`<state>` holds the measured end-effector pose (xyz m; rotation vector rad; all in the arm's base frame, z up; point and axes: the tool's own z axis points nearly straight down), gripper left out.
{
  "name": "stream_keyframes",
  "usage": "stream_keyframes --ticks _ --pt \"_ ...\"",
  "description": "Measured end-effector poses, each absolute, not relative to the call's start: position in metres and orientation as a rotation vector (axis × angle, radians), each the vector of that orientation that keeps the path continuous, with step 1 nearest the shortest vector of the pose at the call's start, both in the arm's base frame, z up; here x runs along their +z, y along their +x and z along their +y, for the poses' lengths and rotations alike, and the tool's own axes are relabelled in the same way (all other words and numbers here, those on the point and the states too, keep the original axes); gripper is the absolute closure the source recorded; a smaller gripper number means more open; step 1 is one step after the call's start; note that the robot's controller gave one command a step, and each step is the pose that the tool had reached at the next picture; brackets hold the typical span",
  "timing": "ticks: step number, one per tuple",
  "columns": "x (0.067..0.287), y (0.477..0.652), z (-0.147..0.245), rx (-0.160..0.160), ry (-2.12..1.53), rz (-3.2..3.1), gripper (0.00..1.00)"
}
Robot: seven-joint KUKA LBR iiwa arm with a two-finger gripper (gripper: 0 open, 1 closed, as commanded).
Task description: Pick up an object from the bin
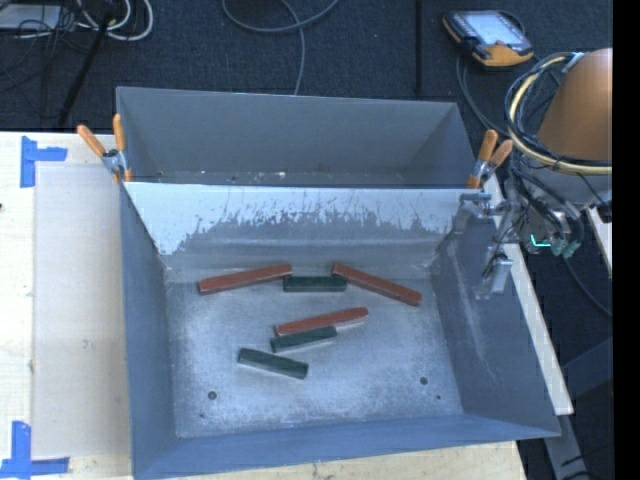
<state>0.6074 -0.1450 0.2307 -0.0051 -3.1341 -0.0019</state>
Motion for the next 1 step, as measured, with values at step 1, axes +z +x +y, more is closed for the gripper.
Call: stream_keyframes --ticks 1 --pt "0.2356 0.6089 -0.1444 0.0 -0.001 -3.142 0.0"
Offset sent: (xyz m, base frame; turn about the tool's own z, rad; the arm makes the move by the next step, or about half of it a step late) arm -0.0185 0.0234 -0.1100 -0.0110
